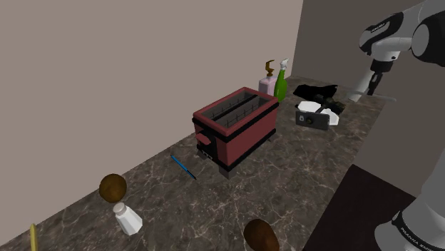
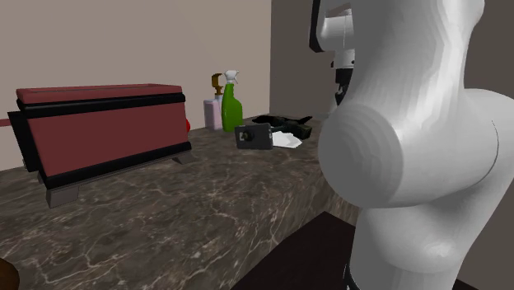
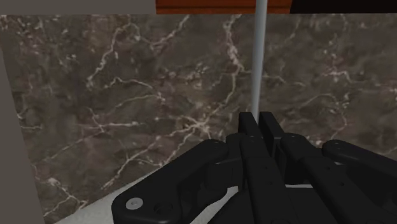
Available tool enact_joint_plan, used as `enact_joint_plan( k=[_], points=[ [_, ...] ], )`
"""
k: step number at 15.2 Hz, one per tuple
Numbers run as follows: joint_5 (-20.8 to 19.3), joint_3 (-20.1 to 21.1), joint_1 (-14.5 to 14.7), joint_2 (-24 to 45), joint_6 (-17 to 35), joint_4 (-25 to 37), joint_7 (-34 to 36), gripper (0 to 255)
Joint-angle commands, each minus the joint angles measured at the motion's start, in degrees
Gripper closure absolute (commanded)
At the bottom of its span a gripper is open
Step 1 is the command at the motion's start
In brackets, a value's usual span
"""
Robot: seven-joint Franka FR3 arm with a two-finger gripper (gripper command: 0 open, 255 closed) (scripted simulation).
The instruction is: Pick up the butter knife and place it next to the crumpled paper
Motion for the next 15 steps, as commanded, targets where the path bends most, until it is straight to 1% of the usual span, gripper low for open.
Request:
enact_joint_plan(
  k=[1, 7, 15],
  points=[
    [0.46, 0.21, -0.17, 0.60, 1.16, -0.67, -0.26, 255],
    [2.09, 1.04, -0.69, 2.66, 5.25, -3.13, -1.17, 255],
    [2.09, 1.04, -0.69, 2.66, 5.25, -3.13, -1.17, 255]
  ],
)
